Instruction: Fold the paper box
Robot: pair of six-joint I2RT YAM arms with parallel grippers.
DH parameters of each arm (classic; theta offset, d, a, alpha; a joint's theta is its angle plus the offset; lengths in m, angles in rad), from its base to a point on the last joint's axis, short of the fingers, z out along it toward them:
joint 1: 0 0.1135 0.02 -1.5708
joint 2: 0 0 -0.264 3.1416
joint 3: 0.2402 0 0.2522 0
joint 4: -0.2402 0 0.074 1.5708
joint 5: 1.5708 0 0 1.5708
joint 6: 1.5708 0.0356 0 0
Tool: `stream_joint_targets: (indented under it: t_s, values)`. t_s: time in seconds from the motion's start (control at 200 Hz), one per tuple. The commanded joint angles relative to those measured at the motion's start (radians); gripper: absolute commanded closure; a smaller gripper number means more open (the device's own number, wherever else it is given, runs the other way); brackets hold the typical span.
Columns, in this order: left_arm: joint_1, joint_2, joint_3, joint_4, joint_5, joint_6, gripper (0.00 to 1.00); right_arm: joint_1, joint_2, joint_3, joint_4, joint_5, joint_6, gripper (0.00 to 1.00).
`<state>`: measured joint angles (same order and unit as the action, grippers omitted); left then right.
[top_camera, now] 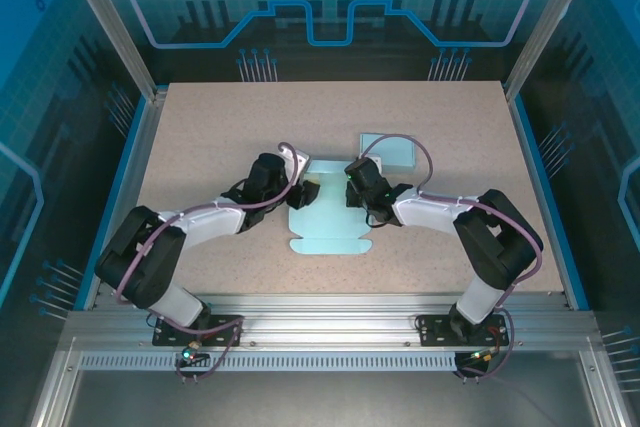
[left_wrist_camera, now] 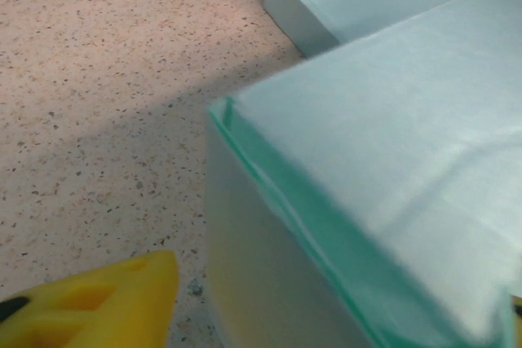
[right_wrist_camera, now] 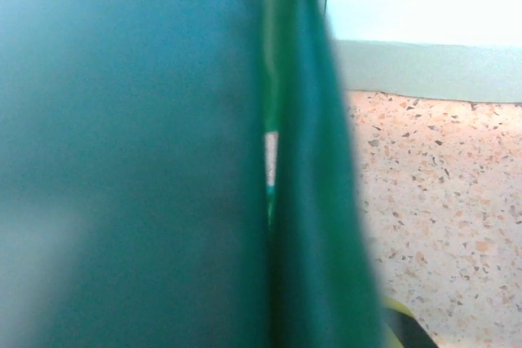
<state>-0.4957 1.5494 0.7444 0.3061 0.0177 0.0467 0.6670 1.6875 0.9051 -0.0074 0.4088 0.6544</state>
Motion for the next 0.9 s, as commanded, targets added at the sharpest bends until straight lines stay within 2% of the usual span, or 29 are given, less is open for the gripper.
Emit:
stream_joint_targets:
  t_s: [0.0, 0.14, 0.295, 0.565, 0.77, 0.896]
  values:
    - [-0.004, 0.024, 0.035, 0.045, -0.059, 0.031, 0.46, 0.006, 0.009, 0.027, 0.014, -0.012, -0.006, 1.0]
    - [-0.012, 0.052, 0.042, 0.081, -0.114, 0.037, 0.56, 0.012, 0.015, 0.033, 0.014, -0.016, -0.005, 1.0]
    - [-0.037, 0.089, 0.054, 0.119, -0.233, 0.016, 0.82, 0.023, 0.026, 0.047, 0.005, -0.011, 0.006, 1.0]
    - [-0.095, 0.159, 0.092, 0.144, -0.528, -0.109, 0.82, 0.051, 0.081, 0.112, -0.058, 0.04, 0.086, 1.0]
    - [-0.101, 0.232, 0.13, 0.138, -0.781, -0.229, 0.82, 0.1, 0.132, 0.187, -0.176, 0.139, 0.195, 1.0]
    - [-0.101, 0.263, 0.167, 0.086, -0.859, -0.28, 0.8, 0.113, 0.149, 0.199, -0.18, 0.138, 0.224, 1.0]
